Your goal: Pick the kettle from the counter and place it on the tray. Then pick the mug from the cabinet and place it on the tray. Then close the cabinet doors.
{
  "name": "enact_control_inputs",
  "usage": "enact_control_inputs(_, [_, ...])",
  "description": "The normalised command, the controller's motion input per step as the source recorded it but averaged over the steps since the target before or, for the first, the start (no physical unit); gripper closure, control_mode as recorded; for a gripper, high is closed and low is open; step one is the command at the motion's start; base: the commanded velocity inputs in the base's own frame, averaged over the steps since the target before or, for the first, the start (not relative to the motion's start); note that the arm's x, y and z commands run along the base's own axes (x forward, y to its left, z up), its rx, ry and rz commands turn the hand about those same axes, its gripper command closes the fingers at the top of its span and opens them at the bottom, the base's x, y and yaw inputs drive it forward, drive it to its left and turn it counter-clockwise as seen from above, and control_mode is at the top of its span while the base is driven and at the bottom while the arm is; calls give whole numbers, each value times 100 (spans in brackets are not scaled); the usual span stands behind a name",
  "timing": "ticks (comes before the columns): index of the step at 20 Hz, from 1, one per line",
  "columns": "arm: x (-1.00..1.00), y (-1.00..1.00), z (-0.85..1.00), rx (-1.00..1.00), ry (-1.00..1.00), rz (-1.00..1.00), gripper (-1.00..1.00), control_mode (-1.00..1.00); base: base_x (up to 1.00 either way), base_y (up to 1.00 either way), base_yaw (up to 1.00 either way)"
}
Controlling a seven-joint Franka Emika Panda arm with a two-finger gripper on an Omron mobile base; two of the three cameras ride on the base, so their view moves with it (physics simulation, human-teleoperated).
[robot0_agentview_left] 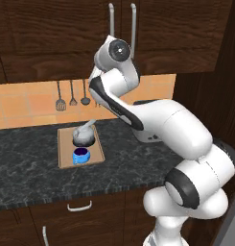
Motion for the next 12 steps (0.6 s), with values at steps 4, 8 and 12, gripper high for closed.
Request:
enact_control_inputs(4, [70, 0, -24, 0, 3, 0, -100, -100, 0, 0, 0])
enact_control_inputs(8, [61, -2, -18, 0, 7, 0, -100, -100, 0, 0, 0])
enact_control_inputs(12, [42, -2, -8, 0, 20, 0, -100, -100, 0, 0, 0])
